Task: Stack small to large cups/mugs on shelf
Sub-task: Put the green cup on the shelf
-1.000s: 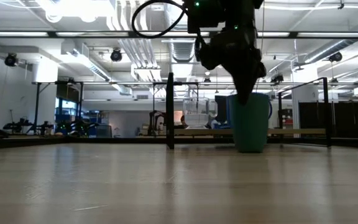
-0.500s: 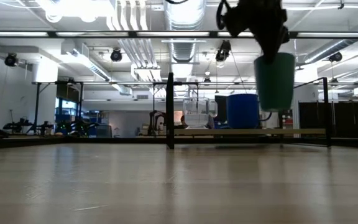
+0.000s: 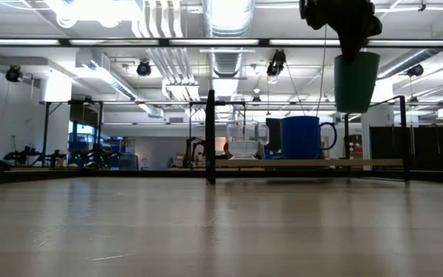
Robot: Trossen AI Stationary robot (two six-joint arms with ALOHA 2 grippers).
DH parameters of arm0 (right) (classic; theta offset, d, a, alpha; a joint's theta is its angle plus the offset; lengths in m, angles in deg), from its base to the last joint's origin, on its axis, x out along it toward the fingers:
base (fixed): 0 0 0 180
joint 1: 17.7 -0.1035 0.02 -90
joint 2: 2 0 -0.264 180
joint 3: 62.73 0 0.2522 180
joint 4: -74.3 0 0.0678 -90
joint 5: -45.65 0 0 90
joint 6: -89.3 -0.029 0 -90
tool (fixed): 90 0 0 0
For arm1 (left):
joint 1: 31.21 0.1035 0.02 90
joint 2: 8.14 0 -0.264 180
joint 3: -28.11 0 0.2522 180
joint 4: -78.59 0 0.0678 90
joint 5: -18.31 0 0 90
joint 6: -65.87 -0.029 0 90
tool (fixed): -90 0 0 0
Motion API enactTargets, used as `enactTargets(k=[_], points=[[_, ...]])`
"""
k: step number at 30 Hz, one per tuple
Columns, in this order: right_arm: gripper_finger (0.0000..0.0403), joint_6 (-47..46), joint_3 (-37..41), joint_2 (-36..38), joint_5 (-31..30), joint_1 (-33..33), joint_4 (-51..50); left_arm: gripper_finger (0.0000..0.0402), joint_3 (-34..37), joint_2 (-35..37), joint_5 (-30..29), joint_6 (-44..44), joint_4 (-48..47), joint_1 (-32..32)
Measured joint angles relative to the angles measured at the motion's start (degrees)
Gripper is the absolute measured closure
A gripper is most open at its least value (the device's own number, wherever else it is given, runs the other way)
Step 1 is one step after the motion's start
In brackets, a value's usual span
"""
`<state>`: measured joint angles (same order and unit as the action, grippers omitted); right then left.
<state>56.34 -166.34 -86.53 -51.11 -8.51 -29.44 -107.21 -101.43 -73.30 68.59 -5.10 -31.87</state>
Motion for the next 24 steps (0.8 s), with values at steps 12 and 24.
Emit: enactTargets(k=[12, 24], points=[[0.0394, 9.6, 0.0, 3.0, -1.5, 17.2, 0.0, 0.0354, 0.0, 0.0, -0.1, 0.0, 0.0, 0.0], [0.0394, 17.4, 0.1, -1.6, -0.8, 26.3, 0.1, 0.0354, 0.0, 0.0, -0.2, 0.0, 0.0, 0.0]])
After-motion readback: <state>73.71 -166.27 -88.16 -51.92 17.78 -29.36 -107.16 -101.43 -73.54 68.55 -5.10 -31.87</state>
